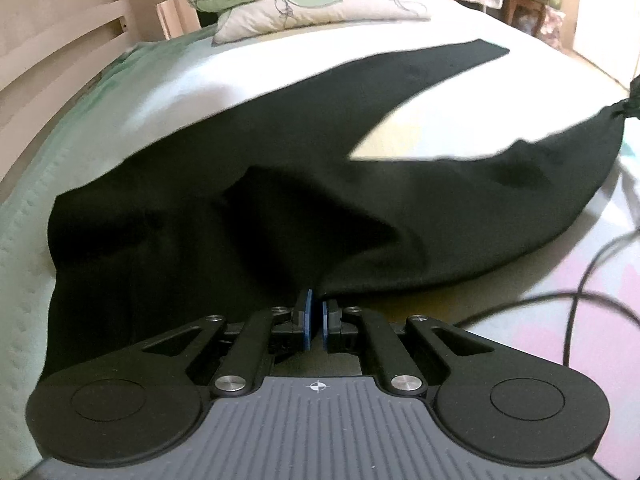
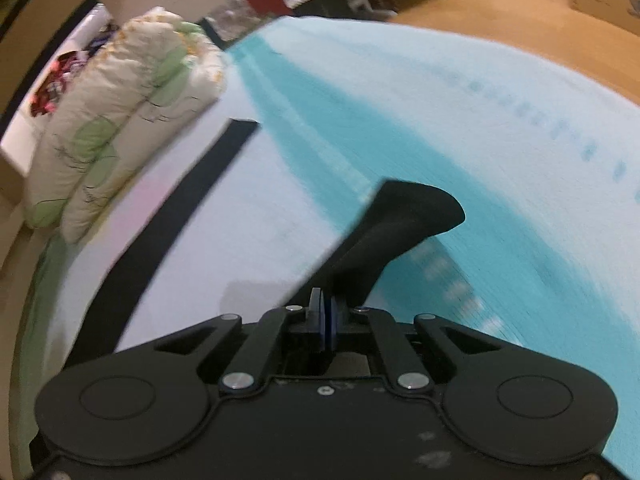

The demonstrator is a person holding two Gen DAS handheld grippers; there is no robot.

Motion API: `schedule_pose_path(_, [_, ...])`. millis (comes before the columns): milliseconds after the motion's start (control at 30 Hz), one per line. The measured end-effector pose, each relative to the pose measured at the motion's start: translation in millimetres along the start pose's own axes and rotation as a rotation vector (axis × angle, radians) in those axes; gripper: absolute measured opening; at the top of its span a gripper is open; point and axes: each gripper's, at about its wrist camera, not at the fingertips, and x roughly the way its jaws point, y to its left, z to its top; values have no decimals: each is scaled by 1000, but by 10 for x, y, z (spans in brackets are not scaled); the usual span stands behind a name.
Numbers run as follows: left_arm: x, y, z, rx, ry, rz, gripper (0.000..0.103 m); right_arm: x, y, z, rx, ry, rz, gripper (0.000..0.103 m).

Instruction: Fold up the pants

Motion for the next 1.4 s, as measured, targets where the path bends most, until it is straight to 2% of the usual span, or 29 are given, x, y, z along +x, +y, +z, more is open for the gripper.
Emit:
schedule_pose_path(133, [-36, 135, 229, -37, -8, -17, 5, 27, 239, 197, -45, -15, 42, 5])
schedule_pose_path(300, [31, 319, 634, -24, 15, -39, 5, 255, 539, 490, -80, -1, 75, 5])
schedule_pose_path(467, [305, 545, 1011, -29, 81, -54, 5, 591, 826, 795, -125, 4, 91, 5])
schedule_pose_path(633, [688, 723, 1319, -55, 105, -28, 5, 980, 1130, 1002, -182, 15, 80, 5])
schedule_pose_path(800, [1062, 816, 1419, -94, 111, 0, 5, 1397, 1280, 1129, -191, 64, 62, 5])
schedule_pose_path(933, [1260, 883, 1482, -89, 117, 17, 5, 1697, 1467, 1204, -224, 95, 61, 5])
schedule_pose_path(1233, [1440, 1011, 1578, -119, 96, 31, 6, 2186, 1745, 1367, -253, 131, 24, 5])
schedule_pose_path(1400, [1473, 1061, 1670, -131, 75, 42, 6, 2363, 1750, 1425, -218, 109, 0, 5])
